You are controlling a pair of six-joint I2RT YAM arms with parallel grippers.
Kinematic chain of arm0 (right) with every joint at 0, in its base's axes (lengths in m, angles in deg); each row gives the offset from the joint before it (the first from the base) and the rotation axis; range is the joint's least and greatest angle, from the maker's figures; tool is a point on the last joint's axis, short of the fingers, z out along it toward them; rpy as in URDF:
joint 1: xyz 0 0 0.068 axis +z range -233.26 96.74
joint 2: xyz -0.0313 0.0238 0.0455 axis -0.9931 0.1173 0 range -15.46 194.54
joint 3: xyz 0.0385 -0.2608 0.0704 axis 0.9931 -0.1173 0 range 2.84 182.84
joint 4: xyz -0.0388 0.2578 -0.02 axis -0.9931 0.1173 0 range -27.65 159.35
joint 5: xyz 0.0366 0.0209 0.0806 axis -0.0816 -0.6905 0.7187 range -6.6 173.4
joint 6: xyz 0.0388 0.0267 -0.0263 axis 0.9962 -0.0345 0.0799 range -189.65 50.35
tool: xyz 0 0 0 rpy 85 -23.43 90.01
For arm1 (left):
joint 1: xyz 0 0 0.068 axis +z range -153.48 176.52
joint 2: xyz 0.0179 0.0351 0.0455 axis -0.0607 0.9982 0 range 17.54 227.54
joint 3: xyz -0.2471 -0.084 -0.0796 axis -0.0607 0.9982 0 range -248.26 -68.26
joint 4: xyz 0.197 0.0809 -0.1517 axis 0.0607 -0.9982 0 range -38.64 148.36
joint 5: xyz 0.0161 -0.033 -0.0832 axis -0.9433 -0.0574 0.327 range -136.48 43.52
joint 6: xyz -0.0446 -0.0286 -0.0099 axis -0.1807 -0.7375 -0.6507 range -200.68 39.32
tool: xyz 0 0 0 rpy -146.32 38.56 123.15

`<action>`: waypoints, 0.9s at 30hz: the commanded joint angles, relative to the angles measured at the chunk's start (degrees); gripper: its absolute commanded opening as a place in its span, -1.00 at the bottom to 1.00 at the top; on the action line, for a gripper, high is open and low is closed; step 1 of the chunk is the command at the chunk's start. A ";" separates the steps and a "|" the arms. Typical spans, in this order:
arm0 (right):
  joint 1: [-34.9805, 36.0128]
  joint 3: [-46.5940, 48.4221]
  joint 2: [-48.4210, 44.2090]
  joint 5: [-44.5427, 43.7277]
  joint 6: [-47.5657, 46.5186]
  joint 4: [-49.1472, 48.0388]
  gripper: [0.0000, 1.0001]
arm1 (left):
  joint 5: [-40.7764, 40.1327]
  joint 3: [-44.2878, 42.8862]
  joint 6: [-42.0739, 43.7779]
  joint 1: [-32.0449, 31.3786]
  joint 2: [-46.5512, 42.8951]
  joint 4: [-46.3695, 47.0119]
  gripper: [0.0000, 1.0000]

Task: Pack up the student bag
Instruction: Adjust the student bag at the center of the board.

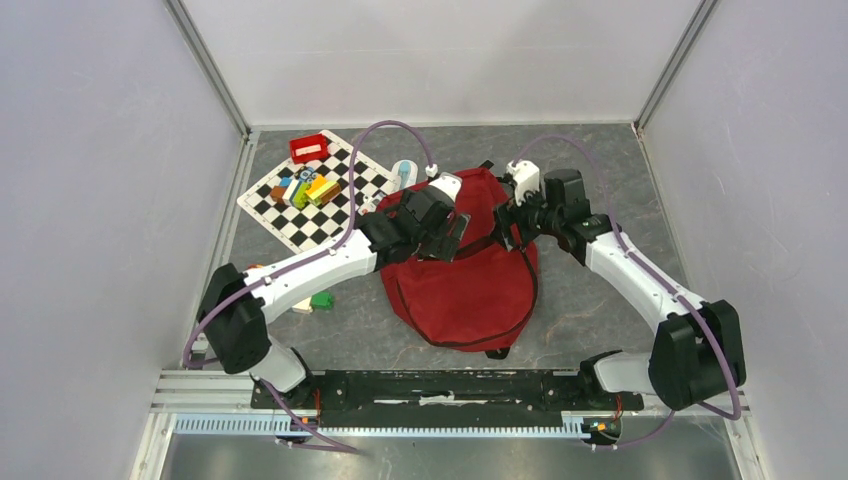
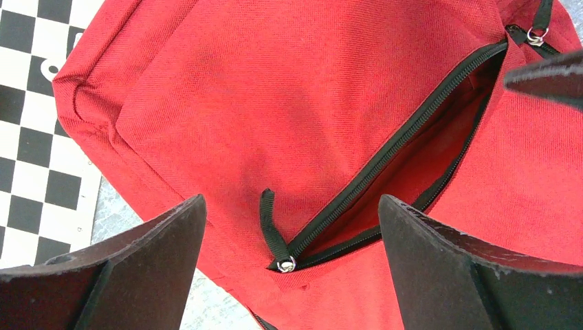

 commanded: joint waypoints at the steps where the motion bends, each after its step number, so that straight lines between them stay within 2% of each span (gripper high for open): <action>1: 1.08 -3.50 -2.37 0.83 -4.86 -5.27 0.69 | 0.80 -0.55 -2.56 0.31 1.12 0.74 0.99; 10: 5.15 -5.75 -0.37 -5.24 -5.51 -9.06 0.66 | 0.24 -0.92 -4.99 0.48 2.31 0.02 0.99; 18: 6.74 -5.26 0.15 -6.03 -4.19 -10.87 0.67 | 0.29 1.12 -6.07 0.51 2.26 -0.06 0.99; 27: 11.18 -8.82 1.80 -11.25 -7.63 -11.17 0.67 | 0.59 3.30 -7.96 0.48 1.58 0.55 0.98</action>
